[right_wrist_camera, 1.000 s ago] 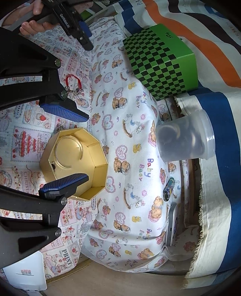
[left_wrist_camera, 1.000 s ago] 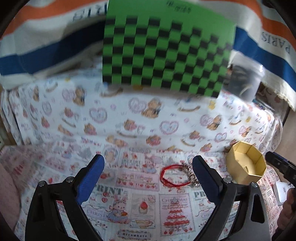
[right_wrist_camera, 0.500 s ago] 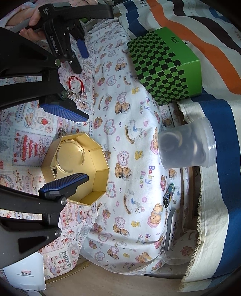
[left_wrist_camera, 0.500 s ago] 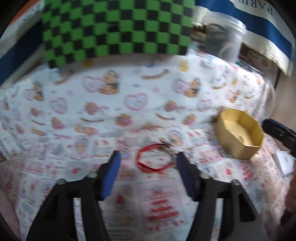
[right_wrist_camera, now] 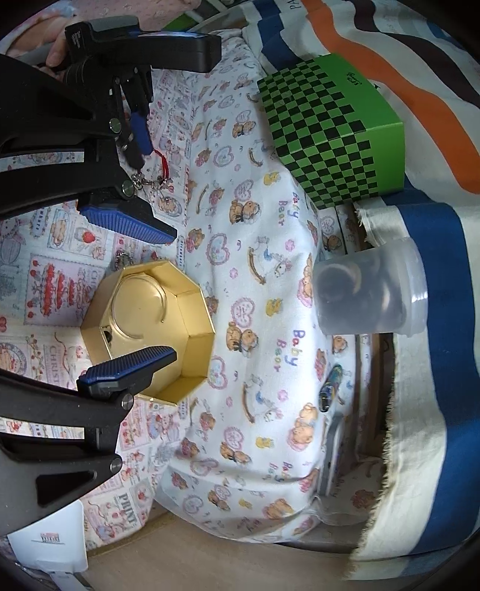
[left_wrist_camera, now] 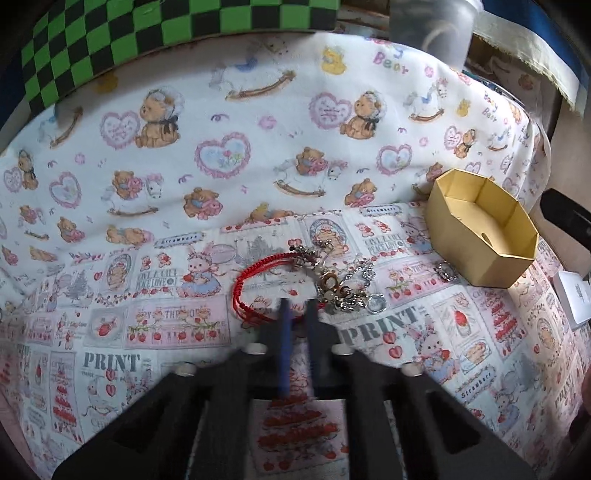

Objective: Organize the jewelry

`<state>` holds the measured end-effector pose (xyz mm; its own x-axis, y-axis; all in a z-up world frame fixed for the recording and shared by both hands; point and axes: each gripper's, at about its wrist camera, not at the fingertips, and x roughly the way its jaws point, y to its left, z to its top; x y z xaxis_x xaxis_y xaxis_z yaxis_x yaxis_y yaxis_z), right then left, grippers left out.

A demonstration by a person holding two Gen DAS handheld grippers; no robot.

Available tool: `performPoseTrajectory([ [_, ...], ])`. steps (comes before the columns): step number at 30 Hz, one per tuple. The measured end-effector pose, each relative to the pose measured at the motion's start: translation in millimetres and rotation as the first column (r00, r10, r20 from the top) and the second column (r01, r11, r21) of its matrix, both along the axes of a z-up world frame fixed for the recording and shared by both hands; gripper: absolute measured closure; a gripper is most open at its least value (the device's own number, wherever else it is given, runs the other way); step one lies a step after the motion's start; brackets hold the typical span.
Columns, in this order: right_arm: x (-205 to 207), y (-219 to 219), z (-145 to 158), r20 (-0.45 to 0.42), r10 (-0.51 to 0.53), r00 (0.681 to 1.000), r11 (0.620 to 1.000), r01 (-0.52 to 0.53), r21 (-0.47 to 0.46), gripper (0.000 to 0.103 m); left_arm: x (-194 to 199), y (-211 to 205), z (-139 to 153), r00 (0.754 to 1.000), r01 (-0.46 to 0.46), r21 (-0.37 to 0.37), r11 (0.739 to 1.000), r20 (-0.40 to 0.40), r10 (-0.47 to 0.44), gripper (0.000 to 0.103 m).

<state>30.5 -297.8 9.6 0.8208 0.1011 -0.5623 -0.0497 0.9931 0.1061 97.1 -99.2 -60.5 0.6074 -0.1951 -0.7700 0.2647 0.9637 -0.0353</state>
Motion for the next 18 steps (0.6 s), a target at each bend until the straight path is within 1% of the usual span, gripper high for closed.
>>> performPoseTrajectory([
  [4, 2.4, -1.6, -2.7, -0.015, -0.004, 1.000, 1.000, 0.004, 0.006, 0.043, -1.5, 9.6, 2.6, 1.000, -0.017, -0.033, 0.999, 0.001, 0.018, 0.103],
  [6, 2.8, -2.5, -3.1, -0.015, -0.007, 1.000, 1.000, 0.008, 0.004, 0.043, -3.0, 16.3, 7.6, 1.000, -0.022, -0.064, 0.998, 0.012, 0.023, 0.103],
  [8, 2.6, -3.5, -2.9, -0.015, -0.010, 1.000, 1.000, 0.010, 0.007, 0.043, -7.4, 23.9, 16.4, 0.999, -0.024, -0.105, 0.994, 0.034, 0.028, 0.103],
  [11, 2.2, -4.7, -2.4, -0.014, -0.013, 1.000, 1.000, 0.013, 0.012, 0.043, -8.9, 29.9, 26.4, 0.994, -0.043, -0.144, 0.989, 0.089, 0.057, 0.103],
  [12, 2.2, -4.5, -2.5, -0.015, -0.013, 1.000, 1.000, 0.014, 0.012, 0.043, -6.6, 30.3, 27.2, 0.993, -0.052, -0.151, 0.987, 0.097, 0.067, 0.103],
  [14, 2.5, -3.2, -3.4, -0.018, -0.013, 1.000, 1.000, 0.013, 0.007, 0.043, 1.3, 28.3, 21.3, 0.995, -0.054, -0.166, 0.985, 0.073, 0.067, 0.103],
  [15, 2.7, -2.2, -3.9, -0.020, -0.010, 1.000, 1.000, 0.010, 0.003, 0.043, 5.7, 27.3, 14.8, 0.996, -0.059, -0.162, 0.985, 0.061, 0.070, 0.103],
  [17, 3.0, -0.6, -4.1, -0.022, -0.005, 1.000, 1.000, 0.005, -0.001, 0.043, 12.2, 25.2, 6.8, 0.996, -0.078, -0.102, 0.992, 0.041, 0.083, 0.103],
  [18, 2.7, -0.2, -3.8, -0.022, -0.003, 1.000, 1.000, 0.003, -0.001, 0.043, 13.8, 24.2, 1.4, 0.996, -0.079, -0.088, 0.993, 0.021, 0.081, 0.103],
])
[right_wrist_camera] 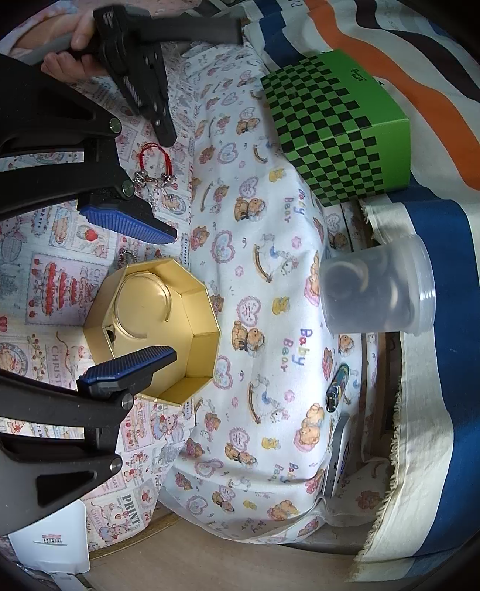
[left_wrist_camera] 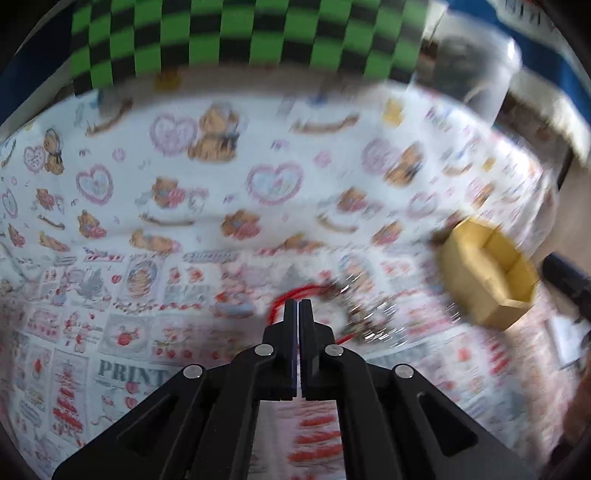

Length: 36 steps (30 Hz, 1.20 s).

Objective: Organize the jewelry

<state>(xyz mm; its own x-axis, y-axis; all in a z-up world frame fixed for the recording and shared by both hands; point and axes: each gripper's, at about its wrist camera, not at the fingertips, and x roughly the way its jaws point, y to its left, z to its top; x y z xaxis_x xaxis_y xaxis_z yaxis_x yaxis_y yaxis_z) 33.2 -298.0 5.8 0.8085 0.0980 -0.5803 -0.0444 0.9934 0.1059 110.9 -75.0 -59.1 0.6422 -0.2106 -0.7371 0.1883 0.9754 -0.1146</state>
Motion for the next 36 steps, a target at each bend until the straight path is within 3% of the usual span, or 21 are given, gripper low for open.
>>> performPoseTrajectory([
  [4, -1.0, -1.1, 1.8, 0.002, 0.003, 1.000, 1.000, -0.003, 0.011, 0.043, 4.6, 6.5, -8.6, 0.998, -0.001, -0.035, 0.999, -0.059, -0.001, 0.103],
  [7, -0.1, -2.9, 1.1, -0.003, 0.003, 1.000, 1.000, -0.003, 0.018, 0.043, 1.6, 1.7, -5.0, 1.000, -0.001, 0.024, 1.000, -0.025, 0.002, 0.097],
  [8, 0.3, -3.0, 0.6, -0.005, 0.003, 1.000, 1.000, -0.003, 0.017, 0.043, 1.3, -0.4, -5.3, 1.000, 0.001, 0.035, 0.999, -0.019, -0.001, 0.085],
  [9, 0.4, -2.9, 0.3, -0.006, 0.003, 1.000, 1.000, -0.003, 0.015, 0.043, 2.2, -4.9, -6.0, 1.000, 0.000, 0.048, 0.999, -0.016, 0.001, 0.061],
  [10, 0.4, -2.3, 0.2, -0.007, 0.001, 1.000, 1.000, -0.001, 0.011, 0.043, 2.1, -8.5, -6.0, 1.000, -0.004, 0.066, 0.998, -0.007, 0.005, 0.052],
  [11, 0.2, -1.3, 0.1, -0.006, 0.002, 1.000, 1.000, -0.002, 0.005, 0.043, 0.0, -11.4, -4.6, 1.000, -0.005, 0.079, 0.997, 0.004, 0.005, 0.048],
  [16, -0.4, 1.2, 0.4, -0.003, 0.006, 1.000, 1.000, -0.006, -0.009, 0.043, 7.3, -25.4, -14.0, 0.999, -0.032, 0.170, 0.985, -0.038, 0.039, 0.046],
  [19, -0.9, 1.4, 0.9, -0.001, 0.006, 1.000, 1.000, -0.006, -0.015, 0.043, 7.4, -29.3, -13.1, 0.998, -0.060, 0.219, 0.974, -0.022, 0.066, 0.051],
  [21, -0.8, 0.5, 1.1, -0.001, 0.004, 1.000, 1.000, -0.004, -0.016, 0.043, 3.5, -27.8, -14.5, 0.996, -0.088, 0.257, 0.962, -0.009, 0.094, 0.072],
  [24, -0.4, -1.2, 1.1, -0.004, 0.002, 1.000, 1.000, -0.002, -0.011, 0.043, 5.3, -14.6, -13.1, 0.994, -0.094, 0.228, 0.969, -0.033, 0.104, 0.099],
  [31, -1.8, -2.9, 2.9, 0.000, -0.004, 1.000, 1.000, 0.004, -0.003, 0.043, -7.3, 26.1, 0.4, 0.986, -0.153, 0.177, 0.972, -0.041, 0.162, 0.101],
  [36, -3.7, -4.5, 5.0, 0.007, -0.011, 1.000, 1.000, 0.010, 0.007, 0.043, -29.8, 53.2, 30.4, 0.990, -0.134, 0.032, 0.990, 0.035, 0.133, 0.101],
])
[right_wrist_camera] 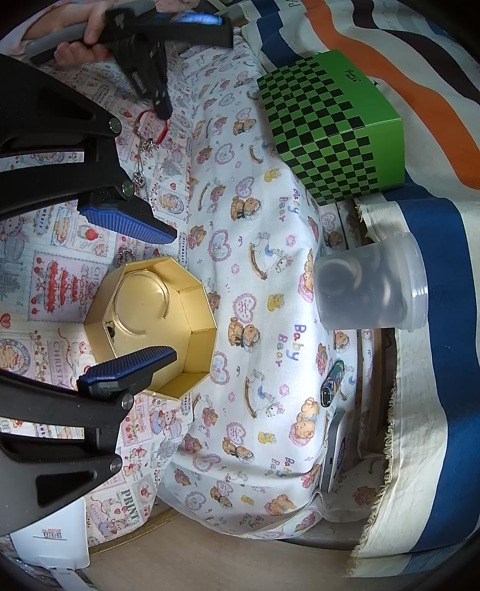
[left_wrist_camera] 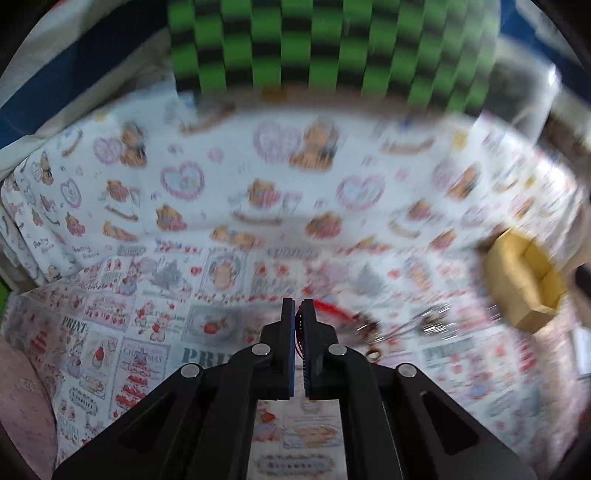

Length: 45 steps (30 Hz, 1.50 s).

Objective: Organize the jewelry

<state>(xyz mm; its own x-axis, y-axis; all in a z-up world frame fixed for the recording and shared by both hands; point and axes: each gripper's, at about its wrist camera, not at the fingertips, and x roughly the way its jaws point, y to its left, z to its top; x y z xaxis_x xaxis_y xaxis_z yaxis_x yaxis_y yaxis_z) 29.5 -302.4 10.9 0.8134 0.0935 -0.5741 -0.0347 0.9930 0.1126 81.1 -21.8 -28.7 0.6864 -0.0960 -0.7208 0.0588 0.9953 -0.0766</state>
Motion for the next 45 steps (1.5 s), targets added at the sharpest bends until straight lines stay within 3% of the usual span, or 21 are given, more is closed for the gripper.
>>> performPoseTrajectory([
  [5, -0.4, 0.3, -1.1, -0.005, 0.022, 1.000, 0.999, -0.021, 0.034, 0.043, -30.8, 7.0, 42.1, 0.988, 0.085, -0.074, 0.994, 0.134, -0.075, 0.101],
  [9, 0.4, 3.5, -4.6, -0.025, 0.061, 0.998, 0.996, -0.059, 0.074, 0.043, -46.4, -19.0, 66.6, 0.971, 0.183, -0.161, 0.970, 0.184, -0.153, 0.103],
  [15, 2.8, 12.3, -11.6, -0.067, 0.135, 0.989, 0.982, -0.125, 0.144, 0.043, -45.1, -32.0, 62.3, 0.968, 0.199, -0.152, 0.968, 0.188, -0.169, 0.103],
  [20, 5.3, 23.8, -19.1, -0.106, 0.234, 0.966, 0.957, -0.210, 0.202, 0.043, -54.8, -27.0, 64.2, 0.941, 0.278, -0.233, 0.932, 0.260, -0.216, 0.103],
  [25, -0.9, 51.7, -25.5, -0.112, 0.294, 0.949, 0.953, -0.283, 0.104, 0.043, -76.5, -18.7, 82.3, 0.897, 0.315, -0.276, 0.908, 0.399, -0.189, 0.103],
  [30, -5.9, 73.4, -33.8, -0.125, 0.354, 0.927, 0.935, -0.349, 0.066, 0.043, -83.4, -10.7, 91.2, 0.873, 0.369, -0.336, 0.867, 0.446, -0.198, 0.103],
  [33, -12.2, 89.2, -37.8, -0.130, 0.397, 0.909, 0.917, -0.397, 0.023, 0.044, -80.8, -12.3, 91.2, 0.885, 0.343, -0.329, 0.880, 0.426, -0.187, 0.103],
  [36, -14.8, 98.5, -42.2, -0.149, 0.406, 0.902, 0.913, -0.407, 0.023, 0.045, -71.6, -16.4, 86.6, 0.921, 0.230, -0.246, 0.942, 0.369, -0.128, 0.103],
  [37, -13.9, 98.3, -43.5, -0.157, 0.399, 0.903, 0.916, -0.399, 0.036, 0.046, -67.7, -15.9, 83.6, 0.928, 0.205, -0.233, 0.951, 0.354, -0.114, 0.103],
  [42, 9.9, 100.5, -39.1, -0.187, 0.262, 0.947, 0.965, -0.260, 0.036, 0.046, -50.7, 0.3, 71.8, 0.959, 0.114, -0.239, 0.964, 0.281, -0.044, 0.103],
  [43, 15.1, 101.7, -37.6, -0.198, 0.253, 0.947, 0.968, -0.247, 0.052, 0.052, -49.3, 5.0, 70.7, 0.960, 0.097, -0.241, 0.966, 0.279, -0.027, 0.103],
  [45, 25.0, 109.1, -35.2, -0.210, 0.263, 0.942, 0.965, -0.253, 0.076, 0.053, -47.5, 15.2, 69.1, 0.961, 0.064, -0.251, 0.966, 0.277, 0.008, 0.103],
])
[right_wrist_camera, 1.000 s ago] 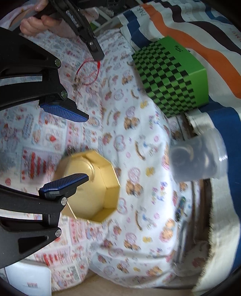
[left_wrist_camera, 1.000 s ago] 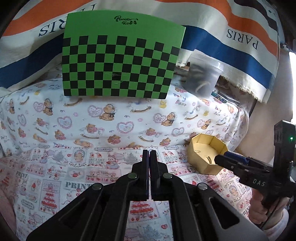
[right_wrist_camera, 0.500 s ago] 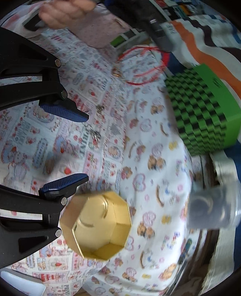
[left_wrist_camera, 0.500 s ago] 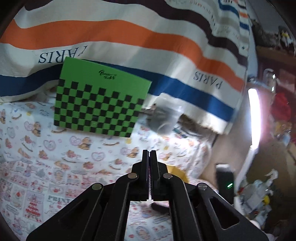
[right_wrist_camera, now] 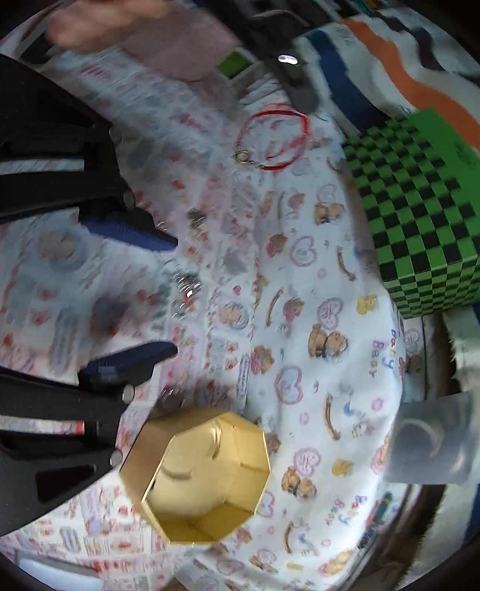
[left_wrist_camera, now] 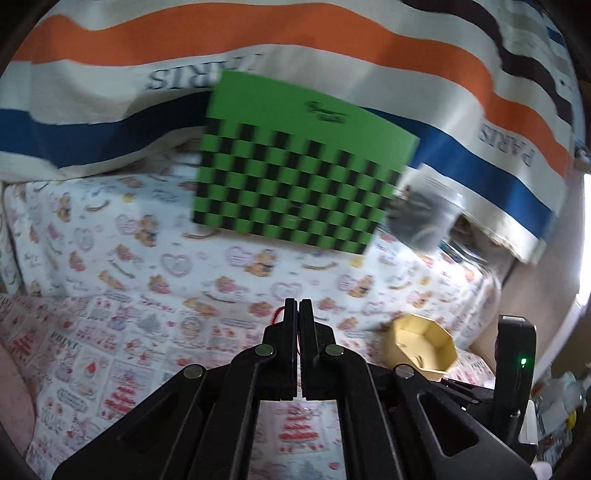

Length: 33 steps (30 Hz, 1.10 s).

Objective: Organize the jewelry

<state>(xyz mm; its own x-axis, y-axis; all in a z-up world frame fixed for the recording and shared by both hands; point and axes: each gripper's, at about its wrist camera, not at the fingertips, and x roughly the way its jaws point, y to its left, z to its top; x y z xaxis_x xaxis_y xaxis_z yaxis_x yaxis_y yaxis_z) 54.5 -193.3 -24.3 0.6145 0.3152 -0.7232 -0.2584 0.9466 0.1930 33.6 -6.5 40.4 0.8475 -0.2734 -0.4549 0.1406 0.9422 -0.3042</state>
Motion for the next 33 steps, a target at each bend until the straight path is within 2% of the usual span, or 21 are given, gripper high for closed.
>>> performPoseTrajectory([
  [3, 11.9, 23.9, 1.5, -0.003, 0.015, 1.000, 0.999, -0.015, -0.053, 0.063, 2.6, 11.7, -1.5, 0.998, -0.056, 0.023, 0.998, 0.002, 0.055, 0.103],
  [6, 18.7, 43.0, 1.0, -0.024, 0.087, 0.996, 0.996, -0.087, -0.015, 0.067, 4.3, 21.7, -1.0, 0.995, -0.100, 0.040, 0.994, 0.001, 0.100, 0.103],
  [8, 24.1, 57.6, -0.9, -0.026, 0.116, 0.993, 0.993, -0.116, -0.022, 0.069, 6.2, 26.2, -1.8, 0.995, -0.094, 0.032, 0.995, -0.009, 0.094, 0.103],
  [15, 40.5, 84.0, -22.1, -0.080, 0.096, 0.992, 0.993, -0.102, -0.066, 0.082, 8.8, 37.9, -4.2, 0.990, -0.137, 0.012, 0.990, -0.035, 0.138, 0.103],
  [18, 46.4, 85.8, -28.3, -0.097, 0.091, 0.991, 0.993, -0.098, -0.067, 0.093, 11.5, 33.9, -7.5, 0.989, -0.139, 0.037, 0.990, -0.040, 0.140, 0.103],
  [20, 47.2, 83.5, -28.1, -0.085, 0.101, 0.991, 0.993, -0.106, -0.059, 0.094, 12.5, 31.6, -9.2, 0.989, -0.141, 0.057, 0.988, -0.038, 0.144, 0.103],
  [25, 27.6, 71.2, -15.8, -0.030, 0.107, 0.994, 0.987, -0.110, -0.118, 0.094, 12.3, 30.2, -10.7, 0.990, -0.137, 0.058, 0.989, -0.031, 0.139, 0.103],
  [29, -2.0, 43.6, 5.7, 0.052, 0.110, 0.993, 0.988, -0.104, -0.112, 0.094, 5.2, 23.4, -4.3, 0.991, -0.137, 0.064, 0.989, -0.001, 0.137, 0.103],
  [31, -18.2, 26.6, 15.4, 0.098, 0.097, 0.990, 0.992, -0.088, -0.092, 0.094, -2.2, 20.8, 0.4, 0.982, -0.189, 0.076, 0.979, 0.029, 0.187, 0.103],
  [33, -29.2, 14.3, 20.8, 0.111, 0.092, 0.989, 0.994, -0.085, -0.071, 0.094, -7.0, 19.8, 3.9, 0.982, -0.188, 0.061, 0.980, 0.046, 0.185, 0.103],
])
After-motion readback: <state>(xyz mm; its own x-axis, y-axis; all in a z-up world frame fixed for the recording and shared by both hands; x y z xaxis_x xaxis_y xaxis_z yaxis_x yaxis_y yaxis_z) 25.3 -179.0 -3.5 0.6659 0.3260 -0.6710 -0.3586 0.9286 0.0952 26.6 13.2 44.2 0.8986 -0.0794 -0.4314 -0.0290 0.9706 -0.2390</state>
